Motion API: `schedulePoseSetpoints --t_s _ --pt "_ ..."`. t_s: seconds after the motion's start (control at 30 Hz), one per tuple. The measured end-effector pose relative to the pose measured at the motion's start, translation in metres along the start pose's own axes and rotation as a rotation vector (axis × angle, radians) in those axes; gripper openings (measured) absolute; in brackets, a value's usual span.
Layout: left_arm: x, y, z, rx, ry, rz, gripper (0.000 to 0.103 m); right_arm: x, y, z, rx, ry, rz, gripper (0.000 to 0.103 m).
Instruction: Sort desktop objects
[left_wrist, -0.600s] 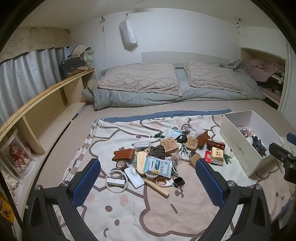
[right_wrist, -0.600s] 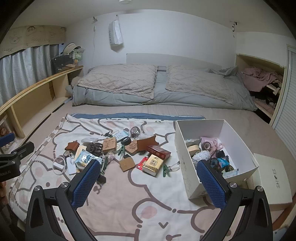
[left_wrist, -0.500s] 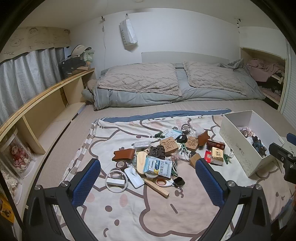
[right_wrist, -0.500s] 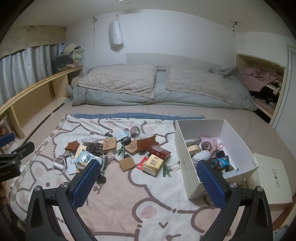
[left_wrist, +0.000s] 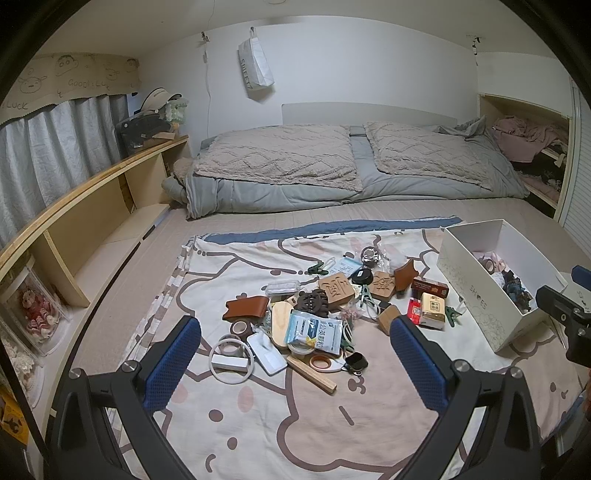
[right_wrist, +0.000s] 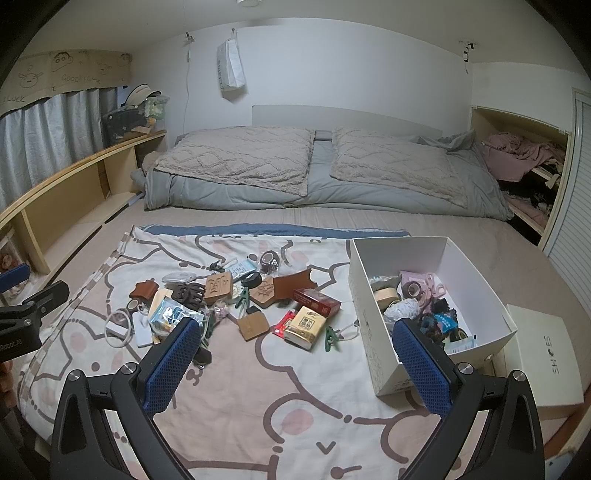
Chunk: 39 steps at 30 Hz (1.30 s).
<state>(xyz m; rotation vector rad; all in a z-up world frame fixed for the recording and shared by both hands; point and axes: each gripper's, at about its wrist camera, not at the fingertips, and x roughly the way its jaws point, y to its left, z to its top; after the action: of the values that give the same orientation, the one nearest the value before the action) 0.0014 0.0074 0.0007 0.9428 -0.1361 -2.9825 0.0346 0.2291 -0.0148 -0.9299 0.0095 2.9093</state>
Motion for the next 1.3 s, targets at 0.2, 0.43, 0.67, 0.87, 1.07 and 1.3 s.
schedulePoseSetpoints --t_s 0.2,0.43,0.67,0.87,1.07,1.3 --pt "0.0 -0.001 0.0 0.001 0.001 -0.002 0.103 -0.001 0.0 0.0 0.003 -0.001 0.001 0.103" --pt "0.005 -0.003 -0.002 0.001 0.002 -0.003 0.103 0.001 0.0 0.001 0.004 0.002 0.0 0.103" --pt "0.005 -0.003 -0.002 0.006 0.001 -0.013 0.103 0.006 0.001 -0.009 0.003 0.007 0.005 0.103" --pt "0.011 -0.007 -0.004 -0.002 0.004 -0.009 0.103 0.008 0.002 -0.004 0.003 0.014 0.017 0.103" --pt "0.037 0.001 -0.007 -0.013 0.032 0.0 0.103 0.021 0.008 -0.001 -0.012 0.037 0.037 0.103" --pt "0.065 0.012 -0.01 -0.015 0.097 0.014 0.103 0.042 0.014 0.0 -0.02 0.083 0.062 0.103"
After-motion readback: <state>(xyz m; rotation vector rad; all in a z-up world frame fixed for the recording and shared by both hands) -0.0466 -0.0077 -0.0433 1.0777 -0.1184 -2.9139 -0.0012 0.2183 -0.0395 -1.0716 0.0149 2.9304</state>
